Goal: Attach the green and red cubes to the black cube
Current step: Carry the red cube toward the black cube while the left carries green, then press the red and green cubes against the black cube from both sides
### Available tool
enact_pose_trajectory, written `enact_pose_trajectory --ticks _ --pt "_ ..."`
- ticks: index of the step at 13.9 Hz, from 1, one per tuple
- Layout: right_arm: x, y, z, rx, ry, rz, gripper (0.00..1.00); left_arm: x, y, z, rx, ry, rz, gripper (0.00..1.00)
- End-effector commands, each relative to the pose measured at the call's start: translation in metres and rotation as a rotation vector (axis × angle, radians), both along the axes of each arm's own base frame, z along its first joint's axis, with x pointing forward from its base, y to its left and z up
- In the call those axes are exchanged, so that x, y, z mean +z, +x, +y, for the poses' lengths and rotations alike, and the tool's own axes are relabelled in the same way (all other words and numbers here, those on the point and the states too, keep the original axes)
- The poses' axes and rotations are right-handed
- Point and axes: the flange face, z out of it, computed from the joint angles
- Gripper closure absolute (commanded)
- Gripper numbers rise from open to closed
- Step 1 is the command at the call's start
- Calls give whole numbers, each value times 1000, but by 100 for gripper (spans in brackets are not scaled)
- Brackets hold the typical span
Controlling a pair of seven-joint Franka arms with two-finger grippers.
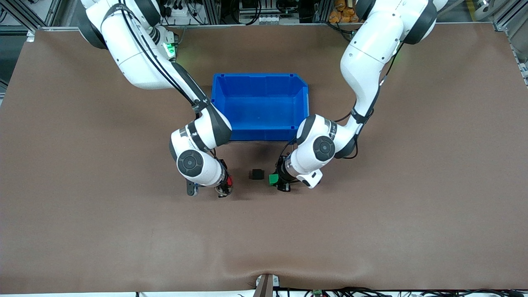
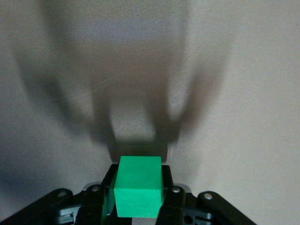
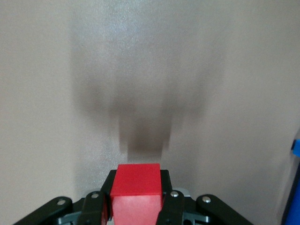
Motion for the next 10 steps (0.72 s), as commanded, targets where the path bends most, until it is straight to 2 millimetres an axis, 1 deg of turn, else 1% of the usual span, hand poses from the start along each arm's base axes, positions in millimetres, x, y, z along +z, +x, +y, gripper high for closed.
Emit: enact_pose_trajectory --ticks 1,2,4,5,6,10 --pt "2 6 7 -37 12 -26 100 -2 -1 -10 21 -15 -5 100" --pt "0 6 8 -49 15 -32 100 -2 -5 -17 14 -15 -3 100" --pt "-4 3 13 -52 14 -26 100 -2 -8 -21 21 -19 -13 100" --pt "-6 2 14 -51 13 -23 100 -5 -14 -29 13 -22 -18 100" --pt "-6 2 14 -50 14 -23 100 -9 -18 -33 14 -19 -15 100" --pt "-4 2 13 -51 18 -22 100 -10 -21 -36 17 -18 -11 100"
